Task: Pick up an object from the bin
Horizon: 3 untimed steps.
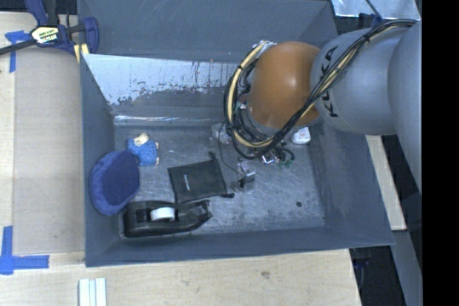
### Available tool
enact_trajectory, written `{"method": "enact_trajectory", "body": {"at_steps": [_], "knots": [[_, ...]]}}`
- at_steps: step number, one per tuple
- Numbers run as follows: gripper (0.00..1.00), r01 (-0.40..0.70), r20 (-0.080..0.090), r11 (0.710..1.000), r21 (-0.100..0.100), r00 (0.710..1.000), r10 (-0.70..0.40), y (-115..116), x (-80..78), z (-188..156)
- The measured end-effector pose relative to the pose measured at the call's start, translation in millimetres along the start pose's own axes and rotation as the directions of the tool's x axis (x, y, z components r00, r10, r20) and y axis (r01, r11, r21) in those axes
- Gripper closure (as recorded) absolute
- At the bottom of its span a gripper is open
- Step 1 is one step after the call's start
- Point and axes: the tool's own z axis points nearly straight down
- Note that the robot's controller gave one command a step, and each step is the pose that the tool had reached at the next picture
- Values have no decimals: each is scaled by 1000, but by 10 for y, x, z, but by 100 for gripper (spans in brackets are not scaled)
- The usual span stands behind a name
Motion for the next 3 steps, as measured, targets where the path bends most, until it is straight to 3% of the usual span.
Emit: {"method": "enact_trajectory", "body": {"at_steps": [1, 2, 3], "knots": [[0, 104, 1, 995, 0, 995, -104, 80, 239, 31], [0, 142, 0, 990, 0, 990, -142, 135, 422, 31], [0, 218, 0, 976, 1, 976, -218, -15, 662, 34]]}}
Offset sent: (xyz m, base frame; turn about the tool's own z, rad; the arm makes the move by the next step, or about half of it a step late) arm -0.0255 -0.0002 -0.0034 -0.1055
